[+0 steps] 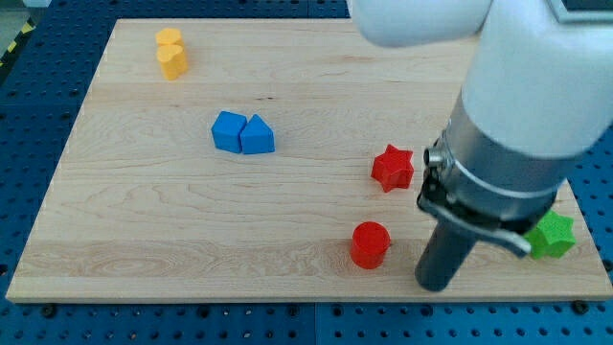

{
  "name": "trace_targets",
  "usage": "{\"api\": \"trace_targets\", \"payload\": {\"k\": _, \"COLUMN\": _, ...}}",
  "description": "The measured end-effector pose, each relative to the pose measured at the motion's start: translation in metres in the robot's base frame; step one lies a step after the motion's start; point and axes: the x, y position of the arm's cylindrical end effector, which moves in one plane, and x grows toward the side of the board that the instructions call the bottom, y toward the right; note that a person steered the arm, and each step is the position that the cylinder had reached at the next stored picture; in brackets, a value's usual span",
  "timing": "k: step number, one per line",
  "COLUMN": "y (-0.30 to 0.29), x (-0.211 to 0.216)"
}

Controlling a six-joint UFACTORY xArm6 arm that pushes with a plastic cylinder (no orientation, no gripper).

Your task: Move the red circle into the red star

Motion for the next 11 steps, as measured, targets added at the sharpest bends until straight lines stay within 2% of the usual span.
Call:
{"api": "trace_targets", "payload": {"k": 1, "y": -0.002, "x": 0.000}}
{"api": "trace_targets", "payload": {"k": 3, "y": -0.080, "x": -0.002}}
{"api": "trace_targets", "payload": {"k": 9, "y": -0.060, "x": -0.041}}
{"api": "trace_targets", "payload": {"k": 10, "y": -0.056, "x": -0.063}}
{"api": "trace_targets", "payload": {"k": 11, "y": -0.056, "x": -0.067}}
